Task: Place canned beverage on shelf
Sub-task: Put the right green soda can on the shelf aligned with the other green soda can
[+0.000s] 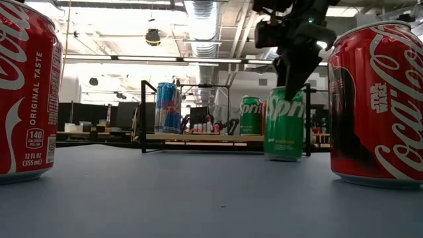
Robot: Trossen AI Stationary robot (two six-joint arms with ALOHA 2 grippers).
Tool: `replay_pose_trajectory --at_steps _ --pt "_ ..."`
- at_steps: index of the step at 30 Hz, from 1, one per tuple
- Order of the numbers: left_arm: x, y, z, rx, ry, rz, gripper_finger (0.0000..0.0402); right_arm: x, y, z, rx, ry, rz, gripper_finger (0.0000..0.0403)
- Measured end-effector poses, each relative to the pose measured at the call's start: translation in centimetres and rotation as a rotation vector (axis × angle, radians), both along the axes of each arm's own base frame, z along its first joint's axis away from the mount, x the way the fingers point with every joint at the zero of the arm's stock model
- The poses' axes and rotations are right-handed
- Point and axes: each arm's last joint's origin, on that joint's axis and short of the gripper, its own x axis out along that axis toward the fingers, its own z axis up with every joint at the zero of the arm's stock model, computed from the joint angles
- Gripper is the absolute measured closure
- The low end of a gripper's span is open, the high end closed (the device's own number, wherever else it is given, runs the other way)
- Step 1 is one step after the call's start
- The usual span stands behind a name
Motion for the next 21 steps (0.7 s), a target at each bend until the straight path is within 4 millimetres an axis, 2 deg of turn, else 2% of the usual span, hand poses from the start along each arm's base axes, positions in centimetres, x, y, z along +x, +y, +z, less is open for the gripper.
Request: replay_pose_trajectory --at_steps 5,10,21 --pt "-0.4 1.9 -0.2 -0.026 0.025 -0.006 0.0078 1.2 -0.3 -0.1 -0.019 -0.021 0.039 0.0175" --pt "-0.9 3.2 -0.5 -0.047 0.07 0.009 0.0078 2.5 -0.6 1.1 -0.025 -0.109 0.029 0.0151" --pt "-1.3 3.6 -0.8 -0.019 0.106 -0.017 0.0078 3.5 -0.5 1.4 -0.015 -0.131 0.004 0.0095"
